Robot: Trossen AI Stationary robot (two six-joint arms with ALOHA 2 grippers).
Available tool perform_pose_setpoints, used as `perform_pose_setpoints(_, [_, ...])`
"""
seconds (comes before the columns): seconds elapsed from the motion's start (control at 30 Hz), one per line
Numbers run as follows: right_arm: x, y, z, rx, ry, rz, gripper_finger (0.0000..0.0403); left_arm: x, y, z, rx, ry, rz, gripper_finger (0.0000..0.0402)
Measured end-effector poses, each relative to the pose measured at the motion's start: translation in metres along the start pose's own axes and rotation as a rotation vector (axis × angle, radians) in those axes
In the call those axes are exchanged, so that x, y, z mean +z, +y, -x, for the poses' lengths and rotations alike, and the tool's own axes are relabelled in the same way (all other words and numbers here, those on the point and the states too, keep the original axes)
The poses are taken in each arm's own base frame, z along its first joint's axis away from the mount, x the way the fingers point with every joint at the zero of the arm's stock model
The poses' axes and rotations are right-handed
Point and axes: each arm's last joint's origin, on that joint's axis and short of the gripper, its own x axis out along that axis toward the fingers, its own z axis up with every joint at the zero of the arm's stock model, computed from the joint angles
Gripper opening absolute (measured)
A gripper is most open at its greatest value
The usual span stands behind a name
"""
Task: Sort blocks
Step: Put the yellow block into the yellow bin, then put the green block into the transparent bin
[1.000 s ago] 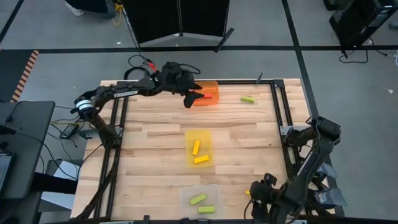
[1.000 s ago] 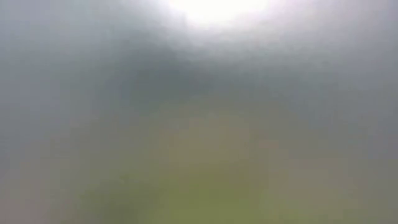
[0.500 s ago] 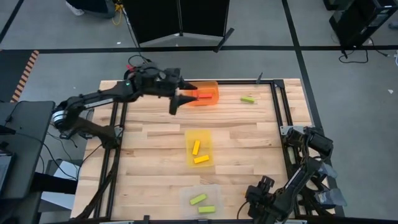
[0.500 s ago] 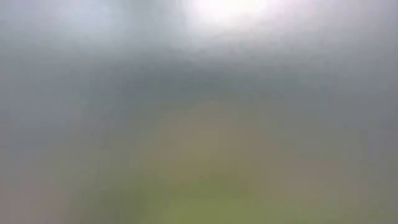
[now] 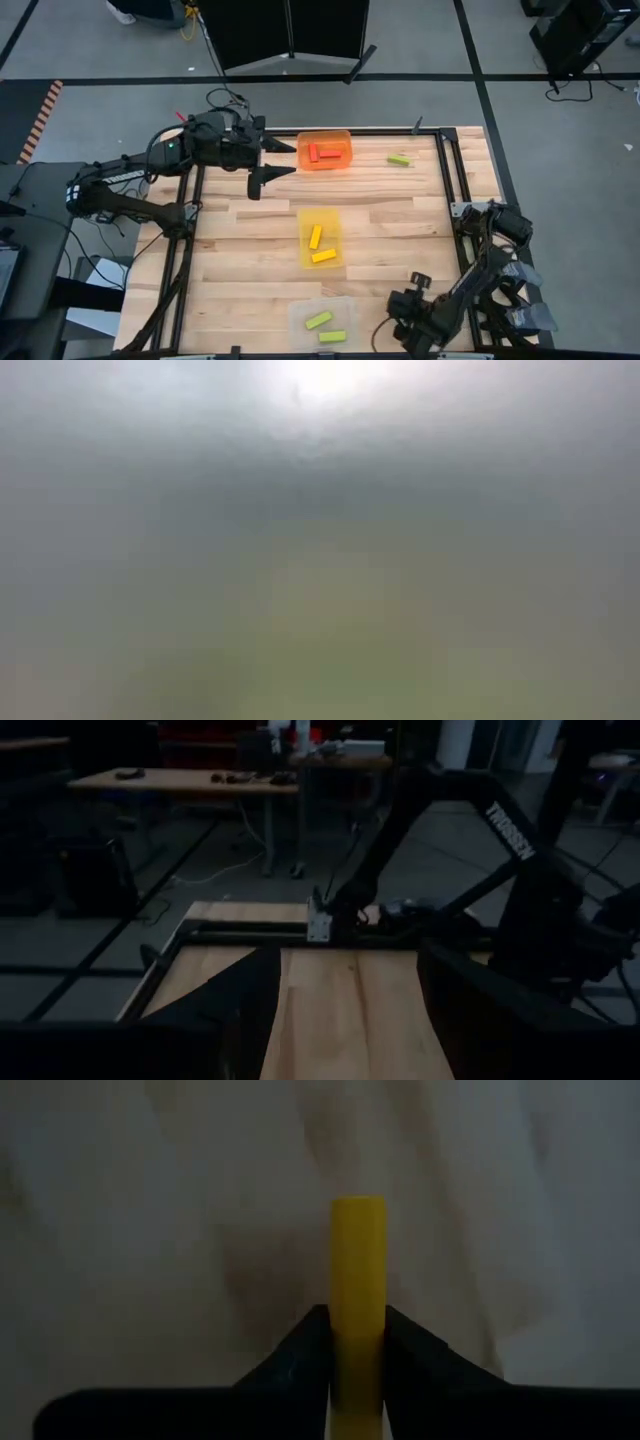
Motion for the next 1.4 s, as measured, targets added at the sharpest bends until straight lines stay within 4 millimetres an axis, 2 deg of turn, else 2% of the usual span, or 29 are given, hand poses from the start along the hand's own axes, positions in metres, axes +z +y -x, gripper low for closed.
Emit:
perform_pose_setpoints(0.17, [0.036, -0.024, 0.026, 0.014, -0.127, 0.058, 0.0072, -0.009, 0.003, -0.009, 0.042, 0.064, 0.012, 0.0232])
perform_pose_setpoints(0.33, [0.092, -0.051, 0.040, 0.017, -0.319, 0.130, 0.0072, -0.017, 0.012, -0.026, 0.111, 0.096, 0.012, 0.0213])
perform_pose_setpoints(0.57, [0.174, -0.072, 0.025, 0.106, -0.509, 0.239, 0.0072, -0.035, 0.036, -0.052, 0.174, 0.145, 0.038, 0.0197])
perform_pose_setpoints(0.67, [0.196, -0.080, 0.013, 0.125, -0.549, 0.250, 0.0072, -0.042, 0.049, -0.058, 0.212, 0.168, 0.064, 0.0193])
perform_pose_setpoints(0.73, [0.206, -0.085, 0.005, 0.123, -0.556, 0.233, 0.0087, -0.046, 0.059, -0.058, 0.228, 0.184, 0.089, 0.0191])
perform_pose_setpoints(0.9, [0.217, -0.094, -0.016, 0.090, -0.515, 0.207, 0.0194, -0.049, 0.073, -0.056, 0.224, 0.184, 0.111, 0.0184])
perform_pose_setpoints(1.07, [0.216, -0.095, -0.008, 0.077, -0.594, 0.193, 0.0274, -0.049, 0.081, -0.054, 0.241, 0.175, 0.114, 0.0175])
perform_pose_setpoints(1.17, [0.205, -0.098, 0.007, 0.039, -0.663, 0.173, 0.0287, -0.048, 0.086, -0.057, 0.252, 0.186, 0.118, 0.0168])
perform_pose_setpoints(1.23, [0.193, -0.105, 0.016, 0.012, -0.699, 0.147, 0.0286, -0.047, 0.092, -0.066, 0.251, 0.212, 0.128, 0.0164])
perform_pose_setpoints(1.4, [0.159, -0.127, 0.037, 0.019, -0.790, 0.018, 0.0273, -0.044, 0.114, -0.109, 0.219, 0.309, 0.131, 0.0161])
